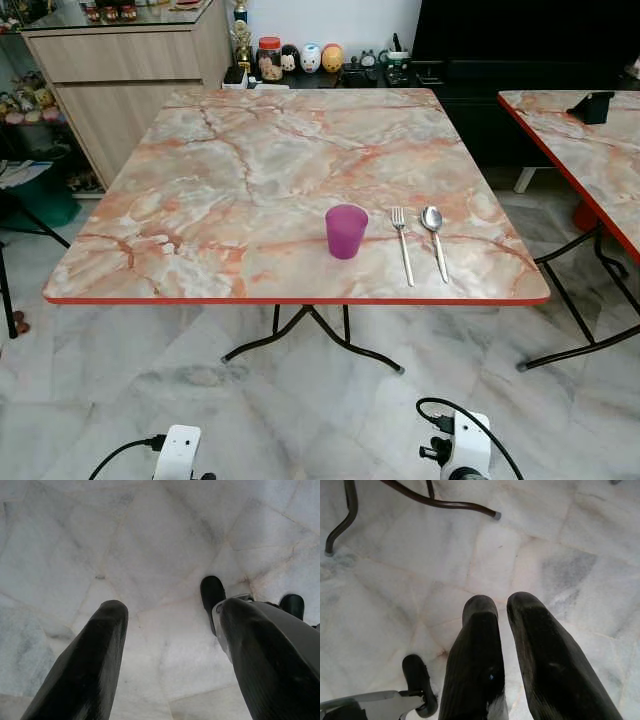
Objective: Setting the table
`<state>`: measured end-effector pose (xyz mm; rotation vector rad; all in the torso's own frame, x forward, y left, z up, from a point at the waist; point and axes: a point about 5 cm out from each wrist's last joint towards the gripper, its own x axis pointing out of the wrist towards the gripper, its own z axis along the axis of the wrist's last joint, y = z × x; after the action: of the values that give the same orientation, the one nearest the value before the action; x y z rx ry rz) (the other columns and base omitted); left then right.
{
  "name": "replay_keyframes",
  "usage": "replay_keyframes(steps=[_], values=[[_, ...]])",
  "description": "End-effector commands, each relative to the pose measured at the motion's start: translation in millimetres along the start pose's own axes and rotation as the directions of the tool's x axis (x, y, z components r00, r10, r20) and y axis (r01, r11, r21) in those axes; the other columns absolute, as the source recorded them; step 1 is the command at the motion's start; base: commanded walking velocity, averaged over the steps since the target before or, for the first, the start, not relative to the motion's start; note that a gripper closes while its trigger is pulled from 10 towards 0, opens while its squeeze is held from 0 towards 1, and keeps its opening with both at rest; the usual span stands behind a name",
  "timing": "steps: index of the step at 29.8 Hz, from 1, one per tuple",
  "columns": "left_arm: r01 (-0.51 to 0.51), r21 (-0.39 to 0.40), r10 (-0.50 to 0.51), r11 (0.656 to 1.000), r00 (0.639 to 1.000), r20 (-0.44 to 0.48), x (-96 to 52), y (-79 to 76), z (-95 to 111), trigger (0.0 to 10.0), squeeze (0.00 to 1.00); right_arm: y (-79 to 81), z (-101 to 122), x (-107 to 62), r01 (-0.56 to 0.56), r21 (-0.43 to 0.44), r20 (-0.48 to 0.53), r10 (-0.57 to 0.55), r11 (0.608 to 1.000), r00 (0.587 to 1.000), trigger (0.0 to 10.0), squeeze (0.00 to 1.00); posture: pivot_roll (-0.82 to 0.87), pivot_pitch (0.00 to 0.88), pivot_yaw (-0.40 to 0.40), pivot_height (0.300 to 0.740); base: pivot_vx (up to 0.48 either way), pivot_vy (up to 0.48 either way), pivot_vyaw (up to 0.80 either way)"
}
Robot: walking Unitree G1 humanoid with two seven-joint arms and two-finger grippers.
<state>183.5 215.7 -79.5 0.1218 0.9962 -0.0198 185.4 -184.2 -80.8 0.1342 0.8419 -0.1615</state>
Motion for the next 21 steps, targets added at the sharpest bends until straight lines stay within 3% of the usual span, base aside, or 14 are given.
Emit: replay_keyframes(steps=[1, 21], values=[[0.006, 0.013, -0.006, 1.000, 1.000, -0.022, -0.7, 1.3, -4.4, 10.0, 0.00, -0.9, 0.7, 0.1, 0.005, 0.003, 0.002, -0.005, 1.000, 1.000, 10.0, 0.00, 0.01, 0.000, 0.004, 0.740, 0.000, 0.000, 0.00], [0.010, 0.008, -0.009, 1.000, 1.000, -0.022, -0.6, 1.2, -3.8, 10.0, 0.00, -2.8, -4.2, -1.0, 0.005, 0.004, -0.019, -0.005, 1.000, 1.000, 10.0, 0.00, 0.01, 0.000, 0.003, 0.740, 0.224, 0.000, 0.00]])
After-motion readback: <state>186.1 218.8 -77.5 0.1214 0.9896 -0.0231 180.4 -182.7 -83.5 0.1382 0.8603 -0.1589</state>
